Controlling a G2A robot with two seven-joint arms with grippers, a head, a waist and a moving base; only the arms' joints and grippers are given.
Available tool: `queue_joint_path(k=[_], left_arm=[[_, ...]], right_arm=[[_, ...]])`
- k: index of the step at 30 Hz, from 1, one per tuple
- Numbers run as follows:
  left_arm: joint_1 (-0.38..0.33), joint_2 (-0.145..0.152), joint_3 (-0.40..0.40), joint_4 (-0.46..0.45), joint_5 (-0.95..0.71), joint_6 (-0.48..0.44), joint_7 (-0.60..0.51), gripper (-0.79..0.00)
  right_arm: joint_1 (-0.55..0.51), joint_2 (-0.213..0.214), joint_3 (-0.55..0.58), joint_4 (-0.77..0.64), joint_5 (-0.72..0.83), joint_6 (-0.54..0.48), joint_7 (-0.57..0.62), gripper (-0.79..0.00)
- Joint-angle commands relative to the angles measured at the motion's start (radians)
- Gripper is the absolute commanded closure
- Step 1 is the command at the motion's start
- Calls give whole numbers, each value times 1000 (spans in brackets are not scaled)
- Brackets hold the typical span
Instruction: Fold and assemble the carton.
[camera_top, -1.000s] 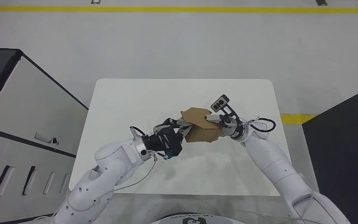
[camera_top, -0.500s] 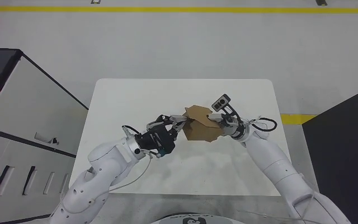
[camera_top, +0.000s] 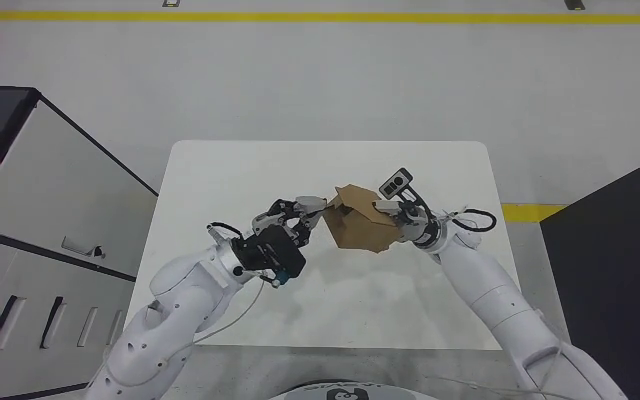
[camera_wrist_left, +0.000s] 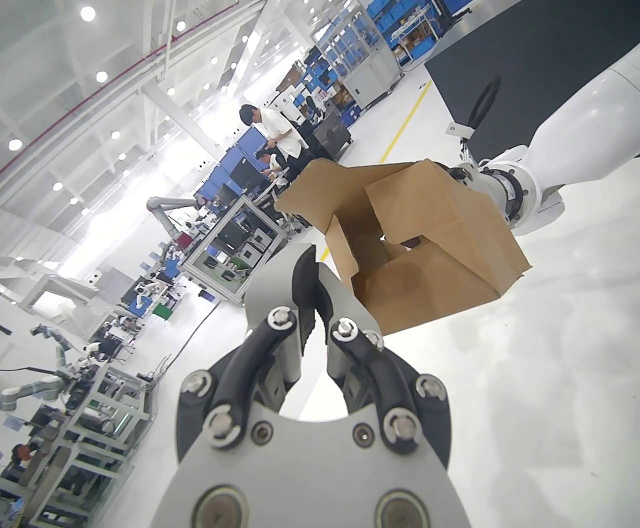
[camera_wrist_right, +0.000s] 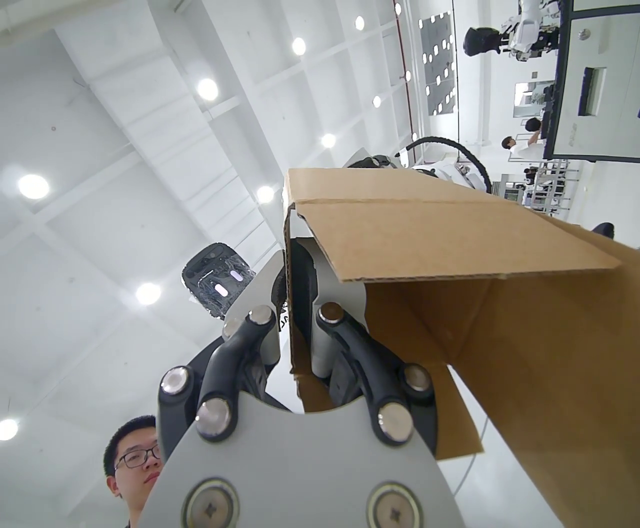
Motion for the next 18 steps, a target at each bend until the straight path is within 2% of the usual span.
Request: queue_joint_path(k=[1, 9, 18], left_arm=[[-2, 1, -1, -9, 39, 9, -12, 0], [3, 5, 23, -44, 224, 17, -29, 0], [-10, 4, 60, -45, 350, 37, -31, 0]], right_arm=[[-6, 1, 3, -13, -17, 6, -49, 0], [-34, 5, 29, -42, -29, 82, -116, 0], [-43, 3, 37, -47, -52, 127, -109, 0]])
